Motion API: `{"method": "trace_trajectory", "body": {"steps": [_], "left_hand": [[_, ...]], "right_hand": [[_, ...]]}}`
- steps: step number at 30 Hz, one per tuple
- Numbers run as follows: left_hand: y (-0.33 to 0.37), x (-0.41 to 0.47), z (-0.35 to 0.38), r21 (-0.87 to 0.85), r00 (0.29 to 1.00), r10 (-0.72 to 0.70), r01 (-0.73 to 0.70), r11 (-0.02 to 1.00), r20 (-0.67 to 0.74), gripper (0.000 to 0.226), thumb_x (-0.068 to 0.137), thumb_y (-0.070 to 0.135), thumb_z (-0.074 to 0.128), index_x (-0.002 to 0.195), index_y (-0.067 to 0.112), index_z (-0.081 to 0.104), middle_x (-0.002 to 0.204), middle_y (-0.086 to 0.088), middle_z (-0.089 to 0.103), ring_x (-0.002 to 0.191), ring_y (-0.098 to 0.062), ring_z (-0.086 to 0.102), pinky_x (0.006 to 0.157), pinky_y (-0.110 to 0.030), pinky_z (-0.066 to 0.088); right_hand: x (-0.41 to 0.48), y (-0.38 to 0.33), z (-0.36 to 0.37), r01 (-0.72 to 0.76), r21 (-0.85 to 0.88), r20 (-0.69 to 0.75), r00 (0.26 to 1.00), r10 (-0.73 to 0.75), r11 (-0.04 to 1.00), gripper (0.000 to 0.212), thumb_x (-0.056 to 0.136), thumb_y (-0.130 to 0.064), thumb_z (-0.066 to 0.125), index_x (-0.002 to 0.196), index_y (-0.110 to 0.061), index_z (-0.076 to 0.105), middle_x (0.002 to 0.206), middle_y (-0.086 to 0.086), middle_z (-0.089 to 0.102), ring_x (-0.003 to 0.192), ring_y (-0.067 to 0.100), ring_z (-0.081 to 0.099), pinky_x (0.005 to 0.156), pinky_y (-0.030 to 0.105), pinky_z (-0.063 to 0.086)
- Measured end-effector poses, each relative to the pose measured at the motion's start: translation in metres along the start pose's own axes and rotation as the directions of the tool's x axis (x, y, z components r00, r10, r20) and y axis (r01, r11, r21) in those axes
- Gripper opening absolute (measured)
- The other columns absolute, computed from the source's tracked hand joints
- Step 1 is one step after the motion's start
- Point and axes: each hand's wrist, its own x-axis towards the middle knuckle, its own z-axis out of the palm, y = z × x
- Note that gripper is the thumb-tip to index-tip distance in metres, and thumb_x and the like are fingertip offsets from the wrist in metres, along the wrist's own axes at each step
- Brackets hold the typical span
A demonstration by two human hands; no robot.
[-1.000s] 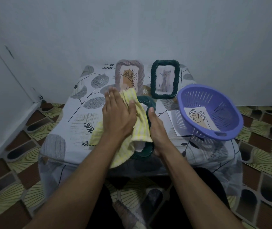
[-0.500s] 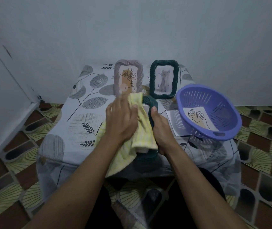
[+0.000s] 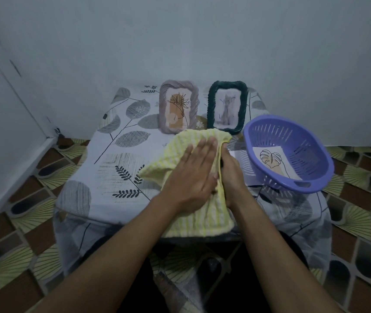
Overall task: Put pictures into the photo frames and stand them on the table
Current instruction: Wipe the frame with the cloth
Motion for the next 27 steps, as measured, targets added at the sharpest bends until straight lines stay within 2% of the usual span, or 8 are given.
{"method": "trace_trajectory", "body": {"steps": [3,6,8,11,14,18,22,27], "left_hand": [[-0.008,-0.016,0.010,0.068,0.997,0.037,-0.042,0.997,0.061,0.068,0.102,0.047,0.012,0.158,0.011,-0.001,0.166,-0.005,-0.004,0.153,-0.017,-0.009,0.123,-0.048,0.007],[-0.025,-0.022,0.009,0.095,0.997,-0.056,0.050,0.994,0.056,0.070,0.100,0.053,0.011,0.157,0.017,-0.008,0.166,0.000,-0.011,0.152,-0.015,-0.014,0.123,-0.050,0.003],[-0.033,-0.016,0.003,0.047,0.985,-0.171,0.170,0.984,0.016,0.071,0.099,0.056,0.010,0.155,0.020,-0.014,0.165,0.002,-0.015,0.151,-0.014,-0.017,0.123,-0.047,-0.004],[-0.040,0.001,-0.012,-0.100,0.930,-0.363,0.357,0.929,-0.058,0.071,0.101,0.056,0.010,0.156,0.018,-0.013,0.165,-0.002,-0.012,0.152,-0.016,-0.012,0.123,-0.039,-0.007],[-0.043,0.016,-0.025,-0.182,0.871,-0.488,0.472,0.863,-0.059,0.069,0.105,0.050,0.017,0.157,0.009,-0.002,0.166,-0.009,-0.002,0.153,-0.020,-0.003,0.124,-0.037,-0.002],[-0.031,0.008,-0.020,-0.144,0.938,-0.345,0.338,0.930,-0.023,0.069,0.105,0.044,0.019,0.156,0.005,-0.004,0.165,-0.011,-0.008,0.152,-0.018,-0.010,0.121,-0.029,-0.010],[-0.022,-0.014,-0.002,-0.130,0.982,-0.158,0.171,0.977,0.105,0.072,0.100,0.049,0.010,0.154,0.006,-0.011,0.161,-0.006,-0.022,0.148,-0.016,-0.027,0.118,-0.025,-0.017],[-0.028,-0.032,0.008,-0.085,0.984,-0.111,0.123,0.989,0.139,0.077,0.098,0.056,0.010,0.156,0.009,-0.008,0.162,-0.005,-0.020,0.149,-0.013,-0.025,0.122,-0.032,-0.010]], "right_hand": [[0.003,0.001,-0.001,-0.027,0.028,-0.047,0.998,0.028,0.999,0.043,0.106,-0.044,0.038,0.112,-0.019,0.072,0.107,-0.001,0.076,0.103,0.015,0.071,0.097,0.040,0.053],[0.005,0.005,-0.002,-0.072,0.105,-0.002,0.997,0.072,0.992,0.052,0.101,-0.054,0.042,0.126,-0.016,0.066,0.121,0.007,0.071,0.115,0.025,0.067,0.105,0.050,0.047],[0.003,0.003,-0.001,-0.075,0.106,0.022,0.997,0.073,0.992,0.050,0.101,-0.055,0.043,0.120,-0.018,0.068,0.117,0.006,0.073,0.113,0.024,0.067,0.103,0.048,0.049],[-0.002,0.004,0.004,-0.105,0.024,0.027,0.994,0.104,0.994,0.045,0.105,-0.048,0.037,0.109,-0.019,0.071,0.099,0.000,0.077,0.094,0.016,0.073,0.083,0.032,0.057],[-0.009,0.009,0.009,-0.121,0.027,0.064,0.991,0.119,0.992,0.052,0.103,-0.052,0.039,0.124,-0.014,0.068,0.114,0.011,0.074,0.107,0.027,0.070,0.096,0.047,0.054],[-0.002,-0.003,0.006,-0.100,0.025,-0.043,0.994,0.101,0.995,0.045,0.103,-0.050,0.041,0.112,-0.018,0.071,0.109,0.007,0.075,0.103,0.026,0.071,0.094,0.047,0.055],[0.012,-0.008,-0.007,-0.099,0.045,-0.133,0.986,0.104,0.994,0.049,0.100,-0.056,0.043,0.116,-0.018,0.069,0.111,0.002,0.074,0.105,0.020,0.069,0.098,0.041,0.051],[0.012,-0.003,-0.014,-0.142,0.086,-0.028,0.989,0.145,0.986,0.051,0.102,-0.055,0.039,0.125,-0.017,0.065,0.116,0.009,0.073,0.108,0.027,0.070,0.100,0.047,0.051]]}}
